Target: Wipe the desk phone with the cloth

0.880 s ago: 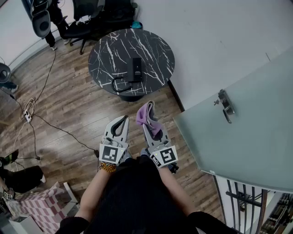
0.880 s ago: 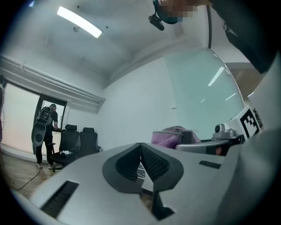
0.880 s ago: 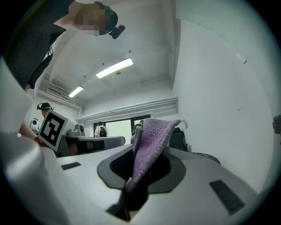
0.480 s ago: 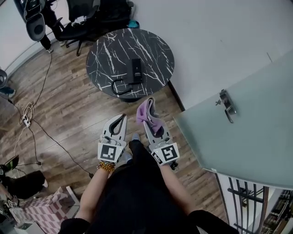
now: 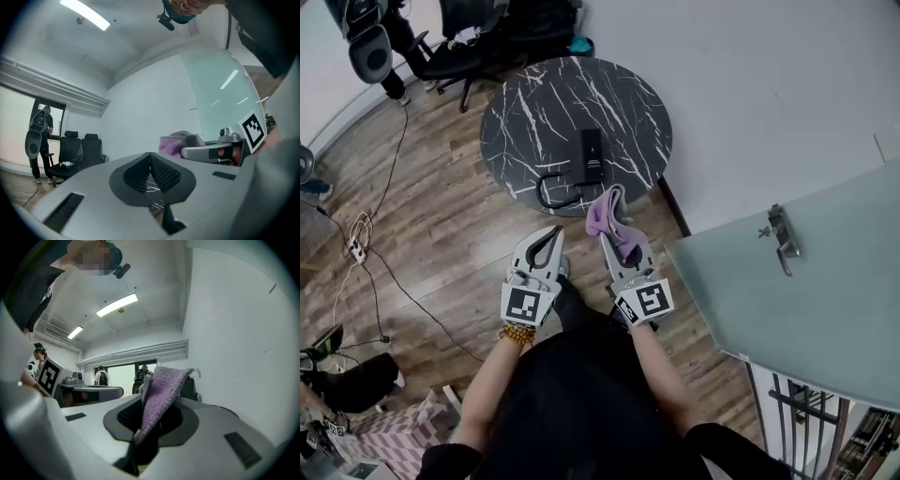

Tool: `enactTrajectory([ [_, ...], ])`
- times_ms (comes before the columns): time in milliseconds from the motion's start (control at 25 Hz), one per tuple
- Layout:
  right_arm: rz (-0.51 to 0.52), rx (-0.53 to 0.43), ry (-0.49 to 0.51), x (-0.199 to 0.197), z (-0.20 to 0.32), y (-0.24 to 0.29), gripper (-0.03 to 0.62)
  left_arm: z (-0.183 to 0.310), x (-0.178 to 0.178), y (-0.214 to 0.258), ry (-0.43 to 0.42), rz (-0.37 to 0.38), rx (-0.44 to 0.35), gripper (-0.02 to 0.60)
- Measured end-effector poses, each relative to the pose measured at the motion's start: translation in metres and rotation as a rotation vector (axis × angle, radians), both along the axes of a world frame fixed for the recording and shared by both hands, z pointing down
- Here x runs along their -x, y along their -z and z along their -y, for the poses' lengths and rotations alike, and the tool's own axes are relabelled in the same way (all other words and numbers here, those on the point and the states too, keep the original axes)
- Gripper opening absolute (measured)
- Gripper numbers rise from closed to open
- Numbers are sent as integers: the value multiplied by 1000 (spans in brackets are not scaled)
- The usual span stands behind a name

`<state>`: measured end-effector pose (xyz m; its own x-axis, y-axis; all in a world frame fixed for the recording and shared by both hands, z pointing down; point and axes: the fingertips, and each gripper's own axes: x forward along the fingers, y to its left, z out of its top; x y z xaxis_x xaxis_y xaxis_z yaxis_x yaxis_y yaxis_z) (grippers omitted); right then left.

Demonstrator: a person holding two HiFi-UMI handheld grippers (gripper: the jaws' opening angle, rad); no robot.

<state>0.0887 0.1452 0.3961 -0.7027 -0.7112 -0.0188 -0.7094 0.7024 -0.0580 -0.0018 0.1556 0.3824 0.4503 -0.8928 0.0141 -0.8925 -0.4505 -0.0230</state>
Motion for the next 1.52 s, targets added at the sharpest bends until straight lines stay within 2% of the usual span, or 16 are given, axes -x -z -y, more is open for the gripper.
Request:
enactTrajectory([
  [120, -11, 15, -8, 8, 37, -8, 81, 34, 9, -7, -18, 9, 15, 14],
  [320, 12, 93, -13, 20, 88, -20, 81, 91, 19, -15, -51, 29, 43, 14],
  [520, 0, 101, -48, 20, 131, -35, 81, 140, 22, -25, -81, 63, 81, 14],
  [680, -46, 93, -57, 15, 159, -45, 81, 173, 22, -27, -101, 86, 72, 14],
  [960, -55, 109, -63, 11, 197, -55, 81, 209, 21, -34, -117, 79, 85, 14],
  [1280, -137, 126, -30, 25, 225, -77, 81, 232, 22, -64, -141, 43, 136, 14],
  [1520, -221, 218, -5, 47, 240, -118, 81, 243, 40, -91, -133, 36, 211, 14],
])
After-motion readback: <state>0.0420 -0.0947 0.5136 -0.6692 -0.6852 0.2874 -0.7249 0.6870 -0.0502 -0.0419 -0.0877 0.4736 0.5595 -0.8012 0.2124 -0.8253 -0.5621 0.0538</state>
